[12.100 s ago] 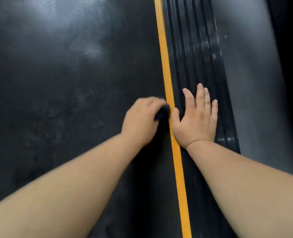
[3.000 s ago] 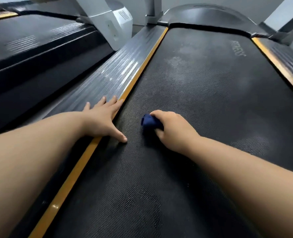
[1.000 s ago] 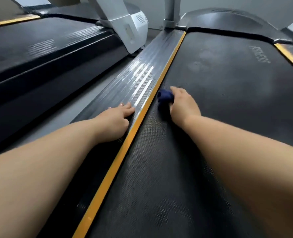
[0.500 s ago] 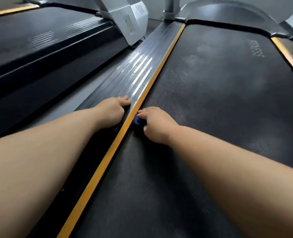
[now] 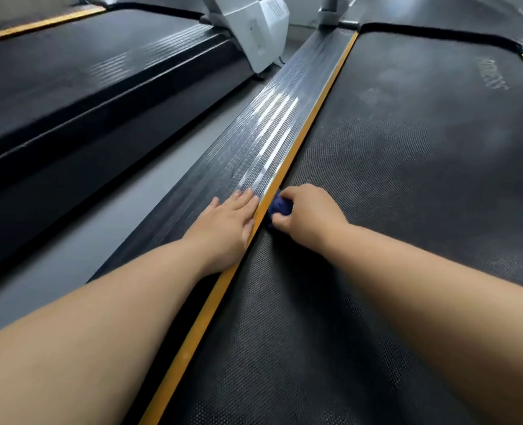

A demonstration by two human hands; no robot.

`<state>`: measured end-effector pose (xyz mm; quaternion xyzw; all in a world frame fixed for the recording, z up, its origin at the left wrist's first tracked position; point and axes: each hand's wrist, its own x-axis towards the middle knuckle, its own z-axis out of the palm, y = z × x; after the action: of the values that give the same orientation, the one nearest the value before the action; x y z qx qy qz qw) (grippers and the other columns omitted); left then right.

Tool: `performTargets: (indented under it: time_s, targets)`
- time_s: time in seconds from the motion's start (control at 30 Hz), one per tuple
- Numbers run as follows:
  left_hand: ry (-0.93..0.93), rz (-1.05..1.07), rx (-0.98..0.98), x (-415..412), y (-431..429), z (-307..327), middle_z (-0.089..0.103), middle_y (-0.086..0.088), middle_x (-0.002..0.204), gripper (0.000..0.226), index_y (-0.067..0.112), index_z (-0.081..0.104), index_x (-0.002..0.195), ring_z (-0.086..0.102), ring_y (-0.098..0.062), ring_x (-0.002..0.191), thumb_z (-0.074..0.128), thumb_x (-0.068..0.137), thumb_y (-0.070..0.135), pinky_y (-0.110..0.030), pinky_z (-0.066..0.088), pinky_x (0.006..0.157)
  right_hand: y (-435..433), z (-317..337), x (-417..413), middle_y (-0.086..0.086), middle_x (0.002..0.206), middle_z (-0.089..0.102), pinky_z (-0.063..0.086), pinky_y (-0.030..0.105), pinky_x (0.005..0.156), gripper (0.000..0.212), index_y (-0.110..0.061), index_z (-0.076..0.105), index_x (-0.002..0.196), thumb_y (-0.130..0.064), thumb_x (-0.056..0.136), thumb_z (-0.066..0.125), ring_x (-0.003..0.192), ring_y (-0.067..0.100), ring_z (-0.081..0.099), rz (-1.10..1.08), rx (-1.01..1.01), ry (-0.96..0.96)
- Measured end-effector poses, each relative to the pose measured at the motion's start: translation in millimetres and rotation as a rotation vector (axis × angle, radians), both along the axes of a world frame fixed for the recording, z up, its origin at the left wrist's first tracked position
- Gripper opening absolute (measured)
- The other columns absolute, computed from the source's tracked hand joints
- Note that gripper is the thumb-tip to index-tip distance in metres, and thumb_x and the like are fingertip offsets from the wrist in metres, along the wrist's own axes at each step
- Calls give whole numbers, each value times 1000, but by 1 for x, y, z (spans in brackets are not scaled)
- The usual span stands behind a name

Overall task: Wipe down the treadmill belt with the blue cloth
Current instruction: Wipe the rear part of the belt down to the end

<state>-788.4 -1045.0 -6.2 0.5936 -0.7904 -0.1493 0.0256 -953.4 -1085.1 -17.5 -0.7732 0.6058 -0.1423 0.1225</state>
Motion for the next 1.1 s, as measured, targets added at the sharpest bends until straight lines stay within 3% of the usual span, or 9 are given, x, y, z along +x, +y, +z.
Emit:
performTargets:
  time_s: [0.13, 0.3, 0.37, 0.53, 0.63, 0.8, 0.93, 1.03, 1.1]
  targets:
    - [-14, -11, 23, 4, -2, 1, -5, 8, 160, 52, 20, 6, 153, -5, -9, 146, 23, 104, 26, -34, -4, 118, 30, -2, -7, 5, 112, 52, 43, 32, 91, 33, -22, 67, 112, -37, 83, 64, 105, 25, 48, 281, -67, 5]
    - [9, -14, 69, 2, -3, 4, -6, 10, 159, 52, 24, 5, 152, -7, -8, 145, 23, 104, 26, -34, -7, 118, -23, 5, -5, 11, 124, 44, 38, 37, 94, 35, -16, 59, 120, -37, 94, 48, 111, 30, 40, -97, -108, 145]
    - [20, -11, 76, 2, -4, 5, -6, 11, 159, 52, 25, 5, 152, -7, -7, 145, 24, 104, 26, -33, -7, 117, -20, 1, 6, 12, 121, 47, 38, 37, 94, 38, -13, 57, 119, -39, 92, 49, 111, 31, 43, -137, -91, 131]
    - [1, -11, 78, 3, -5, 5, -7, 10, 159, 52, 24, 5, 152, -7, -7, 145, 25, 104, 26, -35, -5, 118, 28, 2, 0, 1, 98, 50, 45, 30, 80, 34, -19, 65, 99, -45, 77, 63, 98, 23, 51, 171, -49, 19]
    - [-14, -8, 79, 2, -4, 6, -7, 10, 159, 52, 24, 5, 152, -7, -7, 145, 24, 104, 26, -35, -5, 118, 32, 4, -10, 3, 106, 53, 47, 33, 86, 39, -24, 63, 112, -43, 78, 63, 103, 23, 50, 267, -43, 63]
    - [-12, -24, 95, 4, -5, 5, -8, 12, 158, 51, 25, 3, 152, -8, -6, 145, 22, 104, 27, -34, -6, 118, -19, 3, -40, 13, 122, 47, 40, 35, 89, 36, -18, 58, 118, -35, 87, 57, 113, 35, 44, -309, -29, 61]
    - [-34, -14, 96, 1, -6, 7, -6, 12, 159, 52, 24, 6, 152, -7, -7, 145, 24, 104, 26, -35, -4, 118, 29, -1, -21, 6, 101, 50, 38, 29, 75, 18, -22, 60, 88, -37, 80, 61, 99, 30, 52, -57, -18, -21]
    - [-49, -8, 123, -3, -3, 12, -7, 8, 159, 52, 22, 5, 153, -7, -9, 146, 25, 104, 24, -37, -5, 118, 61, -2, -25, 5, 106, 51, 43, 31, 87, 33, -25, 64, 113, -37, 83, 61, 104, 26, 50, 150, -17, -11]
    - [-91, 16, 175, -8, -2, 22, -8, 6, 160, 53, 19, 5, 153, -7, -12, 146, 25, 104, 20, -42, -3, 118, 48, 1, -37, 7, 112, 49, 41, 33, 91, 33, -26, 61, 119, -32, 87, 58, 109, 29, 47, 56, 11, 9]
